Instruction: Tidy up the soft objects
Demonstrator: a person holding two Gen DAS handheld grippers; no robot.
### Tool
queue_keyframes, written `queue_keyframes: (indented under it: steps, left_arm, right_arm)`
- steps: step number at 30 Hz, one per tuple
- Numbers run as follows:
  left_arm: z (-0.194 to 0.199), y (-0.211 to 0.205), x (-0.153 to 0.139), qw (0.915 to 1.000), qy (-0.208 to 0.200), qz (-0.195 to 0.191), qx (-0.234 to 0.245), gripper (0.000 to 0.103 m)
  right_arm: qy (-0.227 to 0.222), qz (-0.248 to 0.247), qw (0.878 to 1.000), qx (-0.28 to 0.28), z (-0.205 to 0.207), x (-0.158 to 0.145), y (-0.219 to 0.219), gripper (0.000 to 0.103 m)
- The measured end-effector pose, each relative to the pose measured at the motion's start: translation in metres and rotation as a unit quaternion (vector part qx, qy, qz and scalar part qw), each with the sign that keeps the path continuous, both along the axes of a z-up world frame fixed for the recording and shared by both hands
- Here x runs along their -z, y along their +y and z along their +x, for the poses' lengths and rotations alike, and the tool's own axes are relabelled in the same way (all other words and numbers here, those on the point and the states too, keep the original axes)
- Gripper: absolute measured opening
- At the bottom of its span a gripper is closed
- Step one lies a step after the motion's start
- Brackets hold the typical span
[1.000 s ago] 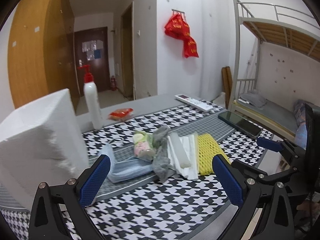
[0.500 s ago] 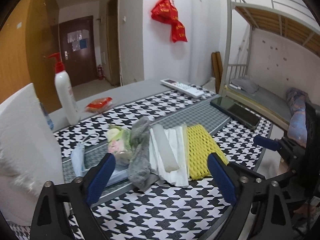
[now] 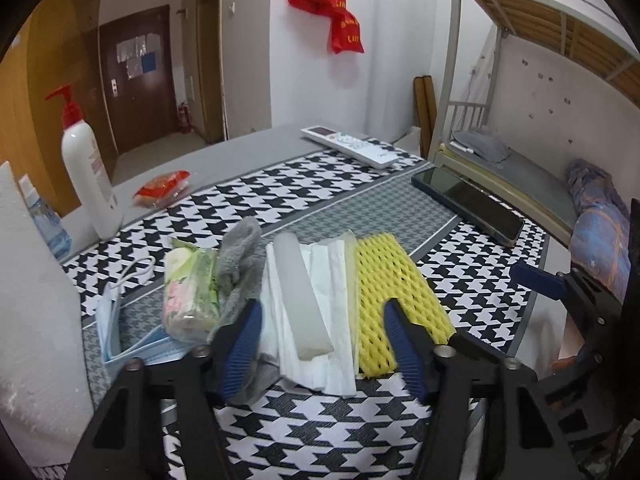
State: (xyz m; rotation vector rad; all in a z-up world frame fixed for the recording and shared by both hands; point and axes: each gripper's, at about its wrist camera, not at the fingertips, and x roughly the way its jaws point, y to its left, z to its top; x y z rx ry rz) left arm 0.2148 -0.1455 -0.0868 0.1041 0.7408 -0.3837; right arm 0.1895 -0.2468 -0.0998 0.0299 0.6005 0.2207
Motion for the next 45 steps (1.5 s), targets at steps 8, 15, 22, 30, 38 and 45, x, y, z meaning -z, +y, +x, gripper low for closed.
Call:
queue_keyframes:
  steps: [8,15,22,30,38,45]
  left_arm:
    - [0.017,-0.005,0.015,0.9994,0.033,0.008,-0.008,0.037]
    - [0.024,-0.001,0.022,0.9986,0.043,0.015,-0.026,0.031]
    - [0.020,0.007,0.019,0.9989,0.038,-0.013,-0.024,0.031]
    - [0.024,0.005,0.025,0.9983,0.053,0.002,-0.026,0.031]
    - [0.025,0.006,0.026,0.9980,0.054,0.005,-0.031,0.021]
    - [0.020,0.011,0.021,0.9988,0.039,-0.010,-0.029,0.016]
  right_arm:
    - [0.008,-0.009,1.000,-0.009,0.006,0.001,0.002,0.103]
    - [0.012,-0.012,1.000,-0.017,0.010,0.000,0.007,0.103]
    - [0.012,-0.013,0.999,-0.028,0.011,-0.002,0.013,0.103]
    - [0.022,-0.018,0.999,-0.039,0.017,-0.001,0.019,0.103]
    - [0.042,-0.035,0.997,-0.054,0.023,-0.001,0.027,0.102]
    - [0.042,-0.046,0.996,-0.059,0.025,-0.005,0.032,0.102]
